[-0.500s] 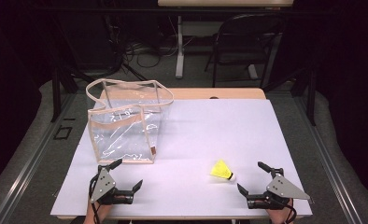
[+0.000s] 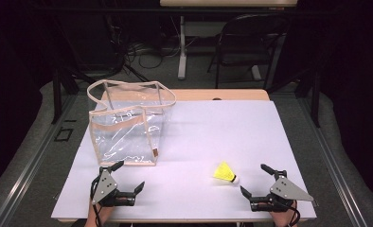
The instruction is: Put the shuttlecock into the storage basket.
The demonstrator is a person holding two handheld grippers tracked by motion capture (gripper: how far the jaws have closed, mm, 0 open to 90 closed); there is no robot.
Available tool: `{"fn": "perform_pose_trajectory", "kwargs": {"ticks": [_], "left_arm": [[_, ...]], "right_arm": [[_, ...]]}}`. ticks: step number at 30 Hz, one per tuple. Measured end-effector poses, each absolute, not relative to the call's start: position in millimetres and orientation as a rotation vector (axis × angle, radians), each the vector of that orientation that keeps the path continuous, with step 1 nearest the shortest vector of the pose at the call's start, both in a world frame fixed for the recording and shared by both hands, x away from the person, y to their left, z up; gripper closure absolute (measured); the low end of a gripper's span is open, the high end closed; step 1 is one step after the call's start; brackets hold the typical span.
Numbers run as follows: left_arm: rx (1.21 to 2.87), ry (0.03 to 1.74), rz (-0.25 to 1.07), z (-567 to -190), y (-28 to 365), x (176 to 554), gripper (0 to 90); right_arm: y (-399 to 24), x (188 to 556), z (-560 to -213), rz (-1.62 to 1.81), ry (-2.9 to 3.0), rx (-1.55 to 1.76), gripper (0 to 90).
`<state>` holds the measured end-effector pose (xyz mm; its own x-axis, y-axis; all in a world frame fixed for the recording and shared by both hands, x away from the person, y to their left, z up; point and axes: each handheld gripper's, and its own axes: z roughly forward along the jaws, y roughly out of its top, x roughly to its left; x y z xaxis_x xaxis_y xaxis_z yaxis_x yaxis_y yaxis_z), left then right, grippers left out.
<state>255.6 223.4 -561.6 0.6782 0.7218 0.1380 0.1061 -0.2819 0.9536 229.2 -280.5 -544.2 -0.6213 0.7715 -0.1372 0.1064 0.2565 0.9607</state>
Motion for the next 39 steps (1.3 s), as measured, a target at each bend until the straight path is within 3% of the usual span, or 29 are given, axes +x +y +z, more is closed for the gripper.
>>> {"fn": "perform_pose_trajectory", "kwargs": {"ticks": [39], "left_arm": [[1.798,0.649,0.681,-563.1,221.7,256.2,0.0]], "right_arm": [[-254.1,248.4,-536.9,1.268,2.072,0.817,0.0]]}}
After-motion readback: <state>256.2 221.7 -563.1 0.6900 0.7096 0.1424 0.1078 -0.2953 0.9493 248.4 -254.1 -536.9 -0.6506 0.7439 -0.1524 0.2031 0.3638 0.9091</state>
